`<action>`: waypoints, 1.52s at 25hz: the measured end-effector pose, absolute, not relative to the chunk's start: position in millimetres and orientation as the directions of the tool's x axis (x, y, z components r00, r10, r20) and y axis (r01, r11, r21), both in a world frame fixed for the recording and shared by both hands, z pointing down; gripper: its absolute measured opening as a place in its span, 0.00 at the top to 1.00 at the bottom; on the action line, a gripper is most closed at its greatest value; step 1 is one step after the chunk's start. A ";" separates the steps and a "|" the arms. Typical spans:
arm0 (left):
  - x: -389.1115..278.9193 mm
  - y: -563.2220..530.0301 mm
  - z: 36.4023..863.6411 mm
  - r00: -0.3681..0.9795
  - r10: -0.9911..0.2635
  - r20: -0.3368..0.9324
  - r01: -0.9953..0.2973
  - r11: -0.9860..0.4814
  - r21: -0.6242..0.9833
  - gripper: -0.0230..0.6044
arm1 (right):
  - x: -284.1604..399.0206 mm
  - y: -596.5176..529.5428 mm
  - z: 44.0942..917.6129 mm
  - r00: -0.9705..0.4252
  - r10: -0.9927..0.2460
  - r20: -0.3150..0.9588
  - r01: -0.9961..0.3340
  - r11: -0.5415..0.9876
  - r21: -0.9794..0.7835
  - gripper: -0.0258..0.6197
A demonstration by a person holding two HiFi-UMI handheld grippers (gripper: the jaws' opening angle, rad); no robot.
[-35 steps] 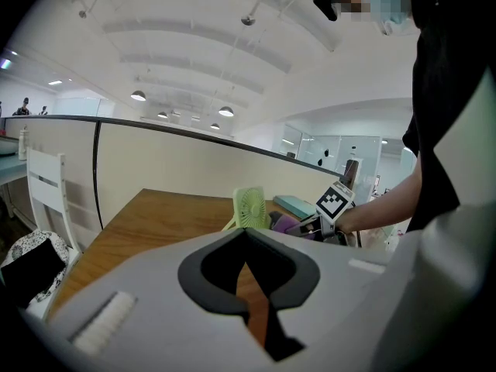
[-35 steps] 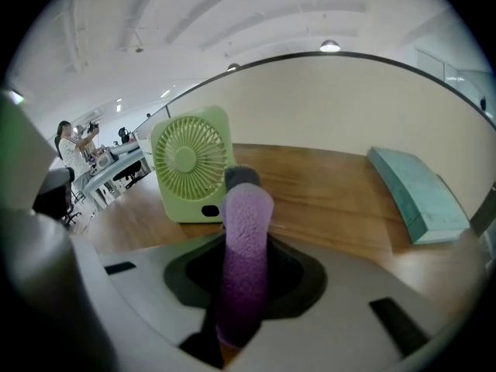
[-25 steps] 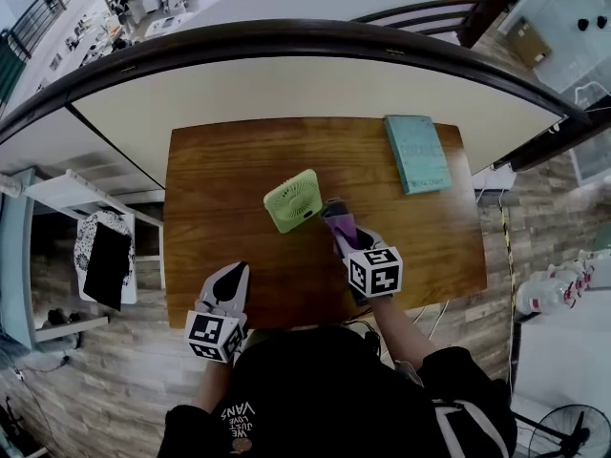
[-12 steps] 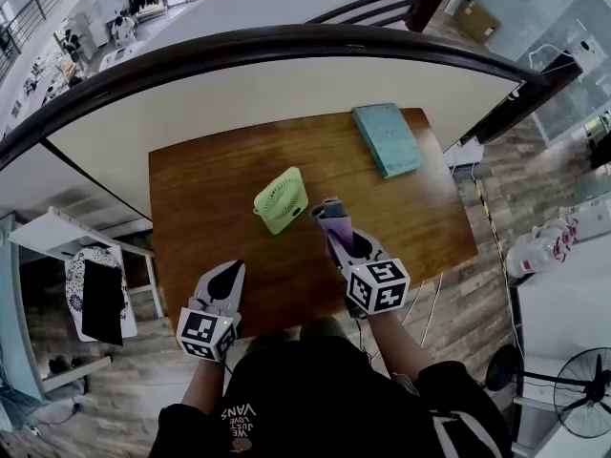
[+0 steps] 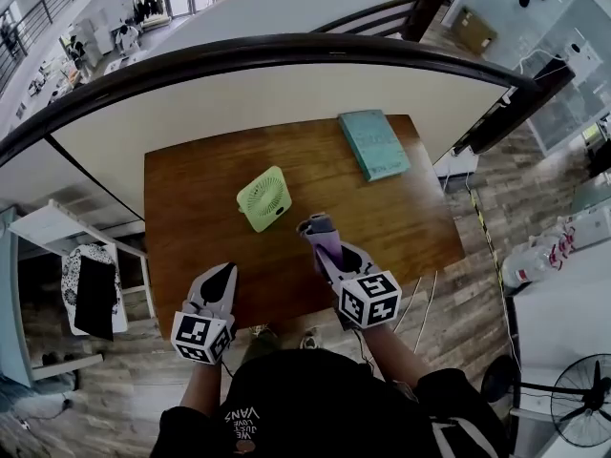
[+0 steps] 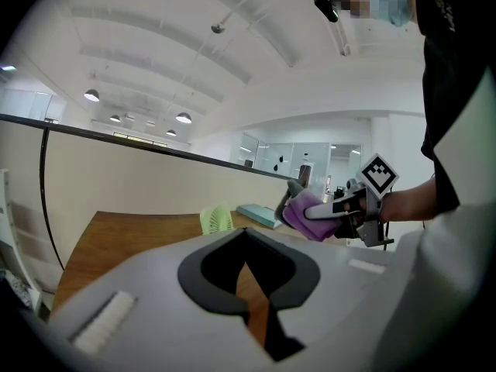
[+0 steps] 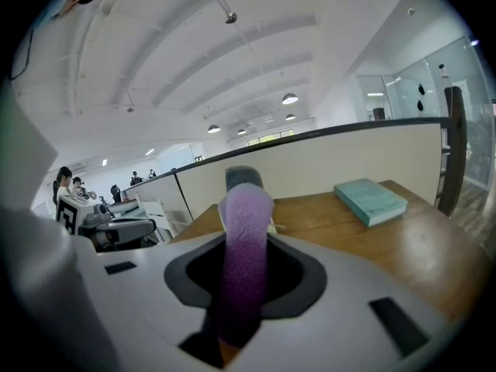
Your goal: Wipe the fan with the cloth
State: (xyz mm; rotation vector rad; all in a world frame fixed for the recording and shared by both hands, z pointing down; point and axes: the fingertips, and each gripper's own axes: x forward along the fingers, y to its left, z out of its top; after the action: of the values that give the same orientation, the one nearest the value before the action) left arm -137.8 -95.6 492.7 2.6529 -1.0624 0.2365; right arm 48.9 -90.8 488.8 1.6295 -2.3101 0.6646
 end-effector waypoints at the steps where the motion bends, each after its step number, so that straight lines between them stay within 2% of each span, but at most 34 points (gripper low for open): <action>1: -134.3 -90.8 491.3 0.712 -0.658 0.245 -0.701 -0.688 0.187 0.95 | 51.5 -84.4 488.0 -0.360 -0.823 0.439 -0.931 0.285 -0.228 0.81; 10: -115.8 -40.5 475.9 0.666 -0.712 0.224 -0.746 -0.639 0.186 0.95 | 68.0 -31.9 473.5 -0.419 -0.808 0.414 -0.907 0.351 -0.233 0.81; 21: -90.6 15.4 476.3 0.658 -0.718 0.227 -0.753 -0.637 0.168 0.95 | 85.2 21.3 475.3 -0.461 -0.798 0.388 -0.885 0.385 -0.260 0.81; 38: -67.0 46.1 486.3 0.667 -0.701 0.254 -0.743 -0.650 0.159 0.95 | 102.8 45.6 489.9 -0.433 -0.790 0.434 -0.901 0.392 -0.186 0.81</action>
State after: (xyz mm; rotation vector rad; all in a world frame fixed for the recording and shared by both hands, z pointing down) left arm -67.0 46.1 486.3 2.6343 -1.1633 0.2475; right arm 102.8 45.6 489.9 1.4864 -2.3777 0.5772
